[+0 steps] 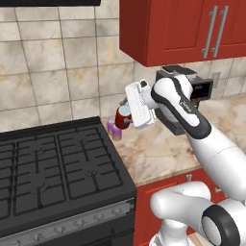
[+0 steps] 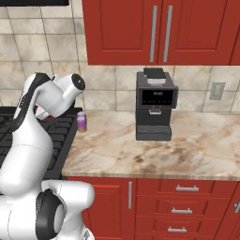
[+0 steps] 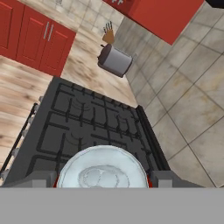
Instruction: Four empty soda cans are scattered around the kitchen. Gather all the cans and cluster them next to the stove for recycling.
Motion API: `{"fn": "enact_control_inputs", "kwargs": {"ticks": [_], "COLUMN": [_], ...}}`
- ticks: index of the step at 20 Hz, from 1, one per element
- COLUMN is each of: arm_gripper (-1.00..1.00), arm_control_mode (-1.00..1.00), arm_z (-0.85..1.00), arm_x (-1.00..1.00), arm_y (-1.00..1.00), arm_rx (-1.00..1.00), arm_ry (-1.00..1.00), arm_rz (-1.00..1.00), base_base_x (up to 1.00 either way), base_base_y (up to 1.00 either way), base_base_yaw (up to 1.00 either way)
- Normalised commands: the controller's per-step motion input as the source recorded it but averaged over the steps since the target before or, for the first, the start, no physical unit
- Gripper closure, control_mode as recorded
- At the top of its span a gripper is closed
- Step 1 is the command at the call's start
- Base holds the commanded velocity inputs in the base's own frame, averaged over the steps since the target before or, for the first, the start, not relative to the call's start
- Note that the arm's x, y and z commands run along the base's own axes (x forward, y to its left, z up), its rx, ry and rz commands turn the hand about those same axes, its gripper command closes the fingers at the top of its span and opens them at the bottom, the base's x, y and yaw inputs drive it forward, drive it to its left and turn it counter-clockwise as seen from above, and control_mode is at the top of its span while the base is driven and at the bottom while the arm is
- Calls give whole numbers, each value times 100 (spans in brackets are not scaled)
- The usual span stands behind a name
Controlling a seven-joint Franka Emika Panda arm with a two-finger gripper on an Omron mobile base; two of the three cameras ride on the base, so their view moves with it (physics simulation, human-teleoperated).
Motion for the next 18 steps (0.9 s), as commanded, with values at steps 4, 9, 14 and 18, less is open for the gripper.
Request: {"fn": "enact_control_inputs", "kwargs": {"ticks": [4, 9, 14, 18], "arm_gripper": [100, 100, 100, 100], "arm_control_mode": [100, -100, -100, -100], "arm_z": [0, 0, -3, -23], "arm_x": [0, 0, 0, 0], "arm_y": [0, 0, 0, -8], "arm_rx": [0, 0, 0, 0], "arm_ry": [0, 0, 0, 1], "arm_rz": [0, 0, 0, -2], "base_base_x": [1, 0, 0, 0], "base_base_y": [0, 0, 0, 0], "base_base_yaw": [0, 0, 0, 0]}}
